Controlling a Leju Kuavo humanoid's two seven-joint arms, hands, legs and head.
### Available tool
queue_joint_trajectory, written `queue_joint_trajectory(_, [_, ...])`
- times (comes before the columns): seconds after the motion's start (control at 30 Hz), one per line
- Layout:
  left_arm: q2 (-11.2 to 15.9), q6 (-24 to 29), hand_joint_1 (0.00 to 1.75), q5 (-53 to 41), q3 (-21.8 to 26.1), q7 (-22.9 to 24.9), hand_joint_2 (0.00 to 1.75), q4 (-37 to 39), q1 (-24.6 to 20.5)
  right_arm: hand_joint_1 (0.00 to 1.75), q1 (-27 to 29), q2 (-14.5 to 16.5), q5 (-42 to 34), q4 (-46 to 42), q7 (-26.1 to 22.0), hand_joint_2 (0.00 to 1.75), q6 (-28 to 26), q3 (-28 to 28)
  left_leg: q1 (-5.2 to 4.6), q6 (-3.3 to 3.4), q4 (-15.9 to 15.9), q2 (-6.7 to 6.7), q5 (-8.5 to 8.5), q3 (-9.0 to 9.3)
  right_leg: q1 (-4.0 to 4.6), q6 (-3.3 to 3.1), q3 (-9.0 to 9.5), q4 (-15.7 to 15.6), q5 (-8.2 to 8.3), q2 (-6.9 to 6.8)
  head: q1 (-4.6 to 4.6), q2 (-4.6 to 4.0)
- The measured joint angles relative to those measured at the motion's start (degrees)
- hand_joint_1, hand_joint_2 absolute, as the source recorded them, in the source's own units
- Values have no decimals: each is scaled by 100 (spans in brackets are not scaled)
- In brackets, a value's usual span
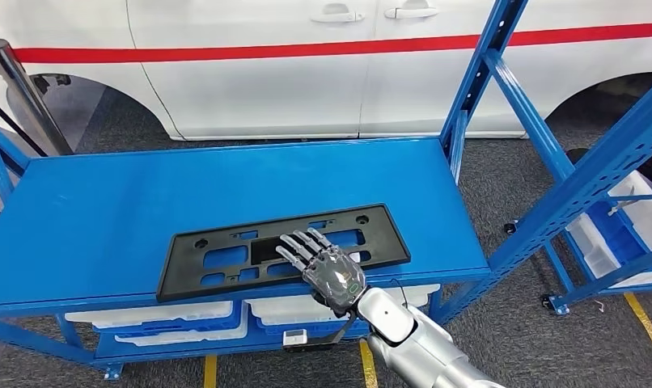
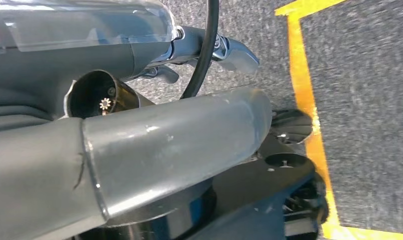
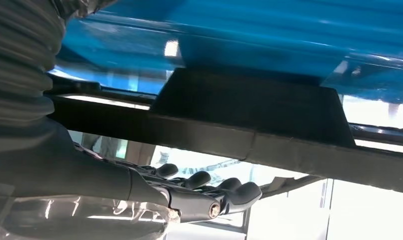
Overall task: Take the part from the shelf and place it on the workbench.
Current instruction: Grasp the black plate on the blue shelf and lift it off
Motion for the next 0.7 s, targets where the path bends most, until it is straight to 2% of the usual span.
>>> queue_joint_trajectory(0.03, [1,-9,0,1,0,-6,0,0,-6,0,-1,4,1,4,-1,175,7,14,-15,-19,7,-5,-18,-3,3,-15,49,-117,7,0,-1,0])
queue_joint_trajectory(0.17, [2,-95,0,16,0,-101,0,0,1,0,-33,13,-7,3,-26,175,336,126,-22,33,-28,-13,-20,19,12,-45,78,-149,-7,8,-2,0])
queue_joint_trajectory(0.3, [2,-110,0,57,1,-170,0,0,13,0,-66,-37,-126,-66,-68,175,965,339,-19,-30,-86,-10,-7,63,20,-93,81,-147,-18,16,-2,0])
queue_joint_trajectory(0.6, [2,-90,0,46,4,-200,0,0,41,0,-65,-185,-460,-386,27,175,1113,687,-11,-112,-106,-8,-8,83,32,-117,83,-142,-29,18,-2,0])
queue_joint_trajectory(0.7, [2,-89,0,46,4,-200,0,0,46,24,-65,-214,-470,-434,36,175,1112,723,-15,-114,-105,-8,-10,83,32,-117,86,-142,-29,18,-2,0])
